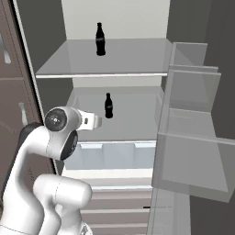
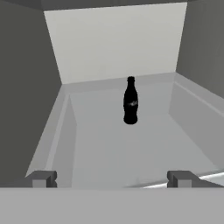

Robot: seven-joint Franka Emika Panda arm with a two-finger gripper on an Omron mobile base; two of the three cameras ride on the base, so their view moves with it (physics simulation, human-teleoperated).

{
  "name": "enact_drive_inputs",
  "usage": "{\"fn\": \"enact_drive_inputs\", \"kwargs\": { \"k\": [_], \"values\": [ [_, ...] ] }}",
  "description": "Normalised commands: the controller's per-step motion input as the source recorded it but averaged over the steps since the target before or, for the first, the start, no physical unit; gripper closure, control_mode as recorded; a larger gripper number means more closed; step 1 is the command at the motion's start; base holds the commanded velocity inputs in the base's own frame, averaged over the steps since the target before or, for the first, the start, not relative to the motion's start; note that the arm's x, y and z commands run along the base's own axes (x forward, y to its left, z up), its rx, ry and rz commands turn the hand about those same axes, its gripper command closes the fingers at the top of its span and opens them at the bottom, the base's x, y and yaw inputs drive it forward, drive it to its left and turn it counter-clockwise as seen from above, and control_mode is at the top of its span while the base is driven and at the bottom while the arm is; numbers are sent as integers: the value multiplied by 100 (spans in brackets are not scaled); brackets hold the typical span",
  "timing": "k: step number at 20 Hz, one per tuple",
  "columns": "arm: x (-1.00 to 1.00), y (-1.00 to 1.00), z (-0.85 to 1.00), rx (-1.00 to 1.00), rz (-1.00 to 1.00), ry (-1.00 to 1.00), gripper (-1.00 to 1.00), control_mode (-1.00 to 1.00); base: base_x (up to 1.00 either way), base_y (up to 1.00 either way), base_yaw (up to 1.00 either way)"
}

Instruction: Open the fridge, grab two sodas, and place both sodas inside the bowl with ice on the dining counter.

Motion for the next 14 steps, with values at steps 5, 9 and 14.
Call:
{"fn": "enact_drive_inputs", "kwargs": {
  "k": [5,9,14],
  "values": [
    [41,0,-10,0,0,-6,-100,-100,0,0,0],
    [31,-7,0,0,0,-5,-100,-100,0,0,0],
    [26,-3,0,0,0,-1,-100,-100,0,0,0]
  ]
}}
